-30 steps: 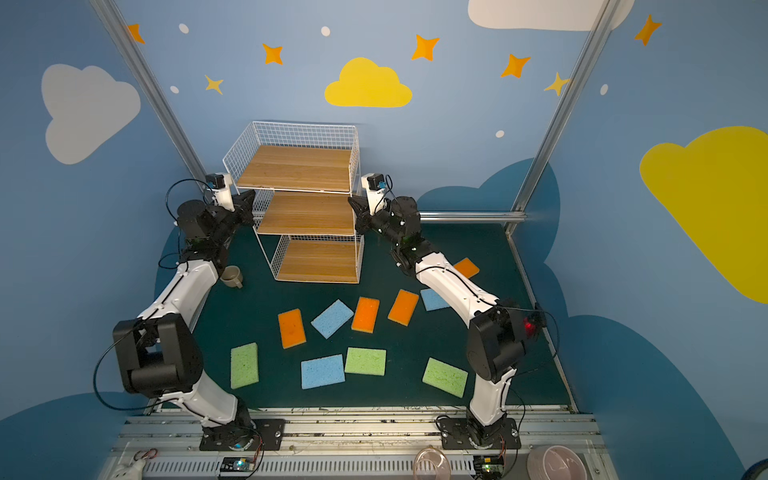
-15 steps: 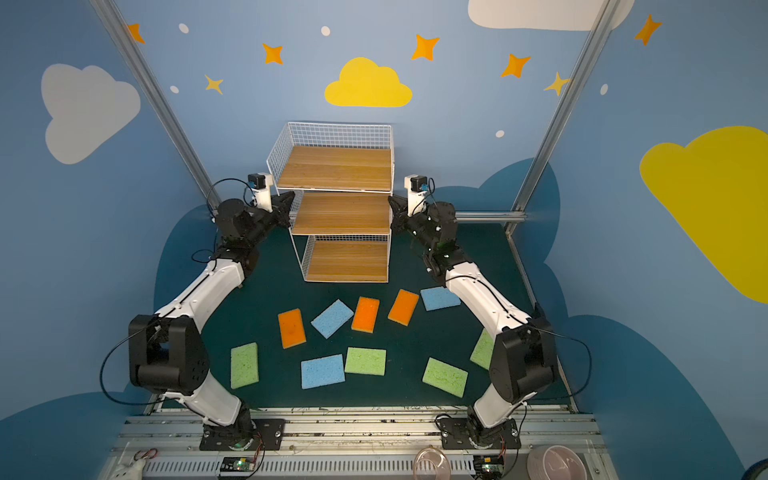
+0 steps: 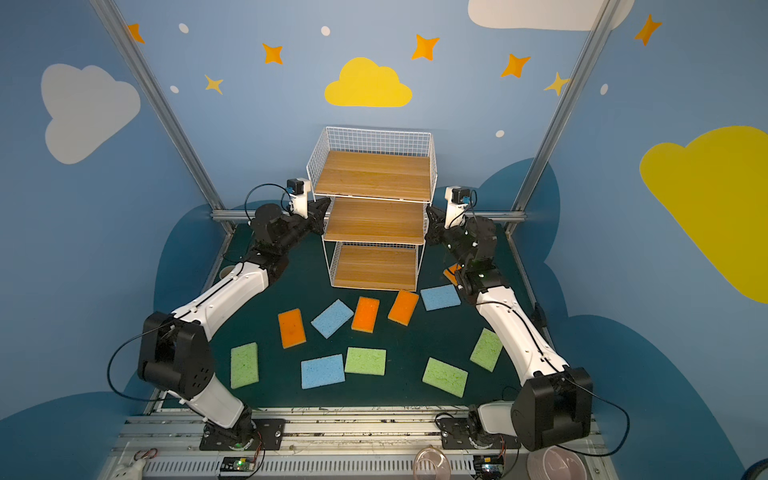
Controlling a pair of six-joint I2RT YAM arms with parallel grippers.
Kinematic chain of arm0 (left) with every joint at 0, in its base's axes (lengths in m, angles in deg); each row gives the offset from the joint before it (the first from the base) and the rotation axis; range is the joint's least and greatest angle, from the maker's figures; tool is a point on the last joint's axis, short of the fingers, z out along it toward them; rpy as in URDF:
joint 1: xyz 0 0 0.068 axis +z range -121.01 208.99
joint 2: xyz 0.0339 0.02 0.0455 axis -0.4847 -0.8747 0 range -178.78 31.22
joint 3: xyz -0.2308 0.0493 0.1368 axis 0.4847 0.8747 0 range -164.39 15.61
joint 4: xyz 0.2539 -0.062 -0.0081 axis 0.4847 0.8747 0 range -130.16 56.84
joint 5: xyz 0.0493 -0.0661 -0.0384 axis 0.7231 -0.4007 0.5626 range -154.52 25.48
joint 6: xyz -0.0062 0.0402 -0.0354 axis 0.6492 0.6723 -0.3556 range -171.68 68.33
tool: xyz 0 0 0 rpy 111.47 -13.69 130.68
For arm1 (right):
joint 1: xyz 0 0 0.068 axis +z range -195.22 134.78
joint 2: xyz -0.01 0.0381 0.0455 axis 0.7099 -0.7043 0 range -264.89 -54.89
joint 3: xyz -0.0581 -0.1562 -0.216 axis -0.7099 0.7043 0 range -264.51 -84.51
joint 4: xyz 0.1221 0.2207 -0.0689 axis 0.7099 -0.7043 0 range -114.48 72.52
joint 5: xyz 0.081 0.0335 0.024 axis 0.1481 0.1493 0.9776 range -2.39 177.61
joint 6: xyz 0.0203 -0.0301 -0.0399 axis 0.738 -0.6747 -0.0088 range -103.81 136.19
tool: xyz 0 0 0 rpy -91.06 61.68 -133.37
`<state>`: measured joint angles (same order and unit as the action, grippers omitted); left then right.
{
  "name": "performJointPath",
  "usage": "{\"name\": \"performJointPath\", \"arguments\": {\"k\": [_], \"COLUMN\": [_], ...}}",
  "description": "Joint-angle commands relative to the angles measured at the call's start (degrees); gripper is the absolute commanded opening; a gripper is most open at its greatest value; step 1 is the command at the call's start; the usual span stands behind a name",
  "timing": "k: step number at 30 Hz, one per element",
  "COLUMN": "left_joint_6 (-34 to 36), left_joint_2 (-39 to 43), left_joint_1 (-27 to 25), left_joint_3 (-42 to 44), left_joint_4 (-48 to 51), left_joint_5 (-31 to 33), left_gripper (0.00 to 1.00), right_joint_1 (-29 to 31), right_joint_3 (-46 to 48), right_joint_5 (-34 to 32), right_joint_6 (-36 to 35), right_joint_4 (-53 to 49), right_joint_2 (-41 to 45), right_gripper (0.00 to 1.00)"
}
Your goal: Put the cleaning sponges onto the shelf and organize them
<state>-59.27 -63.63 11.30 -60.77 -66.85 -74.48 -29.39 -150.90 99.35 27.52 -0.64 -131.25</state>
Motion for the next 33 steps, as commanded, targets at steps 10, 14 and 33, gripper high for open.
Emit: {"name": "performJointPath", "arguments": {"k": [10, 14, 33], "left_joint_6": [-12.44, -12.43, -22.57], "left_joint_2": [6.68, 12.87, 33.12], "left_joint_1": [-2.37, -2.34, -9.52], "left_joint_3": [1.05, 4.57, 45.65], "left_joint_4": [9.71, 13.36, 14.78], "left_joint_5": [4.11, 5.42, 10.77], "left_gripper": [0.99, 0.99, 0.99], "right_joint_1": [-0.92, -0.93, -0.37], "right_joint_3": [-0.82, 0.65, 36.86], "right_joint_5": [6.02, 5.45, 5.03], "right_joint_6": [6.91, 6.4, 29.2], "right_joint_4": [-5.5, -9.58, -19.53], "right_joint_2": [4.59, 8.85, 28.75], "right_gripper": [0.8, 0.85, 0.78]}}
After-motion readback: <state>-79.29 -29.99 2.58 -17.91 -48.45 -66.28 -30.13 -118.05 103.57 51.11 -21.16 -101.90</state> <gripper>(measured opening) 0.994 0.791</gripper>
